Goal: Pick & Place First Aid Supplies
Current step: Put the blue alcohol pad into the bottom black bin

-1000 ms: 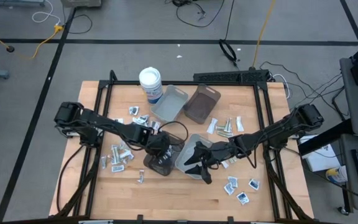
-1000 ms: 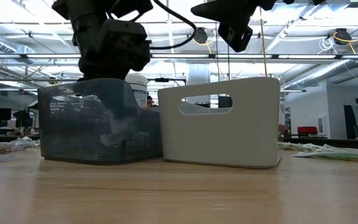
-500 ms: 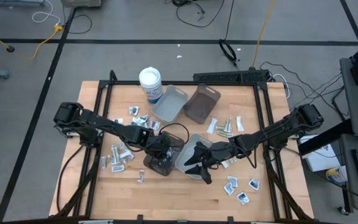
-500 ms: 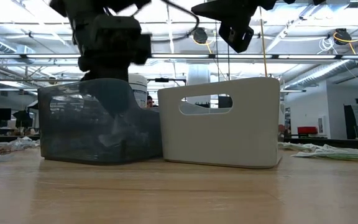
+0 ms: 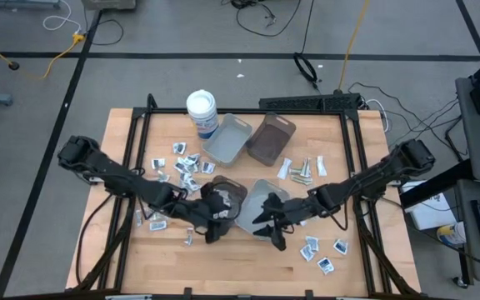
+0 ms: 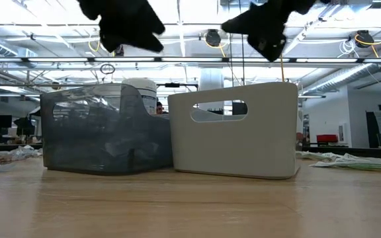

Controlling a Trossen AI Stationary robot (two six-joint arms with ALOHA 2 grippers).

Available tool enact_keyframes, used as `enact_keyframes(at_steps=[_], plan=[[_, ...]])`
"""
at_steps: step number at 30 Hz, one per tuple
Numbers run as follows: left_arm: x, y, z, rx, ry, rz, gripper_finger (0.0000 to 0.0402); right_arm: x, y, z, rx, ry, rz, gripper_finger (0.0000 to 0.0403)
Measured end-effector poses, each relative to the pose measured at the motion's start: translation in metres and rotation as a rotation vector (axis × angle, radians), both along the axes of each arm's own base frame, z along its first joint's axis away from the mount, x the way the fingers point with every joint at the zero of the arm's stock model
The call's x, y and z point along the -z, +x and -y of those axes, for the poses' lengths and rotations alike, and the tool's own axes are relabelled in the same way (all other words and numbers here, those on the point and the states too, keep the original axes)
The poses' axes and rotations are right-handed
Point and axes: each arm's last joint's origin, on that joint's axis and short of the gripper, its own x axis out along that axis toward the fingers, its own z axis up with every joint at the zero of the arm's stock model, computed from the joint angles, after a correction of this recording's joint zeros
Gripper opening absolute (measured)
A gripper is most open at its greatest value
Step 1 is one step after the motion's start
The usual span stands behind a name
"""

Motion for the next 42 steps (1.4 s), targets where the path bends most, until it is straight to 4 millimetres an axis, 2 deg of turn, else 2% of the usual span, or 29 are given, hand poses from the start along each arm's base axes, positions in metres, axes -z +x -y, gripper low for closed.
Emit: enact_keyframes(at_steps=[6, 13, 19, 25, 29, 35, 42], plan=[[0.001, -0.017, 0.002, 0.043, -0.081, 0.213, 0.0159, 0.003, -0.023, -0.009, 0.023, 0.006, -0.173, 0.0194], [-0.004, -0.04, -0.004, 0.057, -0.171, 0.404, 0.0157, -0.005, -0.067, -0.018, 0.065, 0.028, -0.39, 0.0194], [-0.015, -0.053, -0.011, 0.057, -0.197, 0.478, 0.0157, -0.003, -0.111, -0.02, 0.153, 0.009, -0.653, 0.0194], [-0.026, -0.059, -0.014, 0.065, -0.196, 0.521, 0.0157, -0.001, -0.141, -0.023, 0.199, 0.038, -0.899, 0.0194], [-0.03, -0.062, -0.016, 0.066, -0.201, 0.539, 0.0157, 0.0, -0.153, -0.027, 0.197, 0.102, -1.077, 0.0194], [-0.03, -0.062, -0.016, 0.065, -0.205, 0.539, 0.0157, 0.003, -0.16, -0.03, 0.267, 0.127, -1.164, 0.0194], [-0.03, -0.062, -0.016, 0.065, -0.204, 0.54, 0.0157, 0.037, -0.158, -0.033, 0.338, 0.079, -1.285, 0.0194]])
